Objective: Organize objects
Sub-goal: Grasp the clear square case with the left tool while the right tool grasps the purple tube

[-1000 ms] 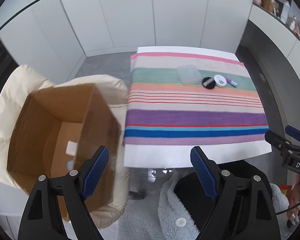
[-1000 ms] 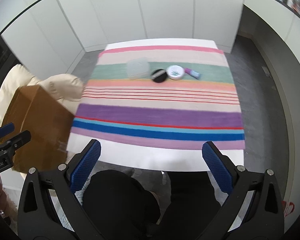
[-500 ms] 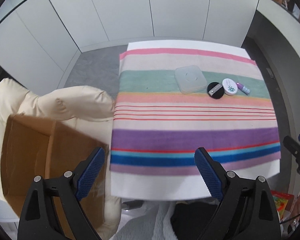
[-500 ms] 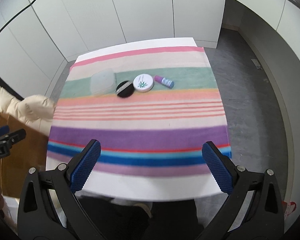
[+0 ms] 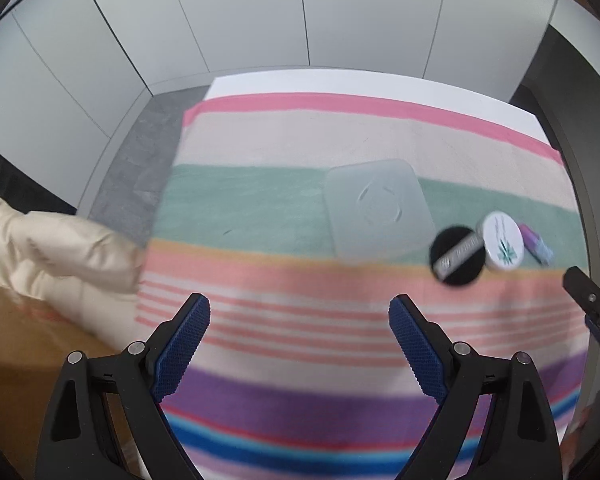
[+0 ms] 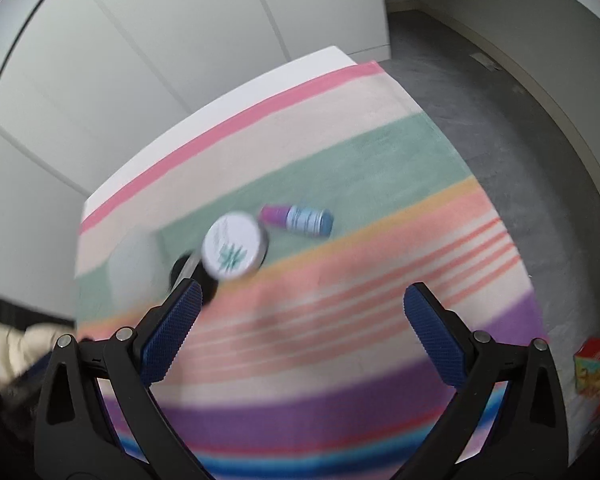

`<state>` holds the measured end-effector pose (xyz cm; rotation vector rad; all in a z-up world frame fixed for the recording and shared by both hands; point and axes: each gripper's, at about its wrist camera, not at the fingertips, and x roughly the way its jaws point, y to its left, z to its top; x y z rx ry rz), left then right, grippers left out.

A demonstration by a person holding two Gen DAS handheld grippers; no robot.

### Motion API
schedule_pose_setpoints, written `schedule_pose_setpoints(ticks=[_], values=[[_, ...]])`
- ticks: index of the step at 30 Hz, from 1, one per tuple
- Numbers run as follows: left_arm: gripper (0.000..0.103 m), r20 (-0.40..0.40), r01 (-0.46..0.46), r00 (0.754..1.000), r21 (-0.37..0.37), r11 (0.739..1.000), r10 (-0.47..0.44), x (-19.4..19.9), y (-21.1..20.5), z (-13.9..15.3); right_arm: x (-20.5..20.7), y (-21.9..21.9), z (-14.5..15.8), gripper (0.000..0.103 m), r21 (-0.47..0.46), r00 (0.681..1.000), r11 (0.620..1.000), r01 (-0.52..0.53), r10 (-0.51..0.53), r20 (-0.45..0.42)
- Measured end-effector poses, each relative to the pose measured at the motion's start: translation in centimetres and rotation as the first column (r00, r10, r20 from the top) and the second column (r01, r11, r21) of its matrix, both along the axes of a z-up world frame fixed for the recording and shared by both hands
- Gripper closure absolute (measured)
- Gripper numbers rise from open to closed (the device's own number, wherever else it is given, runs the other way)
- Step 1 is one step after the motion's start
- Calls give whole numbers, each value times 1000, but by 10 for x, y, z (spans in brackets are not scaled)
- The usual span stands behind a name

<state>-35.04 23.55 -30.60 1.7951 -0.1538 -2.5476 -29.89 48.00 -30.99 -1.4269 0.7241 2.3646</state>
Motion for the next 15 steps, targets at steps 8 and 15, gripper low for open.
schedule_pose_setpoints(ticks=[8,15], values=[[11,-6,-35,999,41,999,35,-31,11,-29,-40,5,-39,8,40,993,992,122,-122,-2],[11,-29,-96,995,39,995,97,-45,15,-37,-52,-11,-45,17,131,995,986,99,-100,-2]])
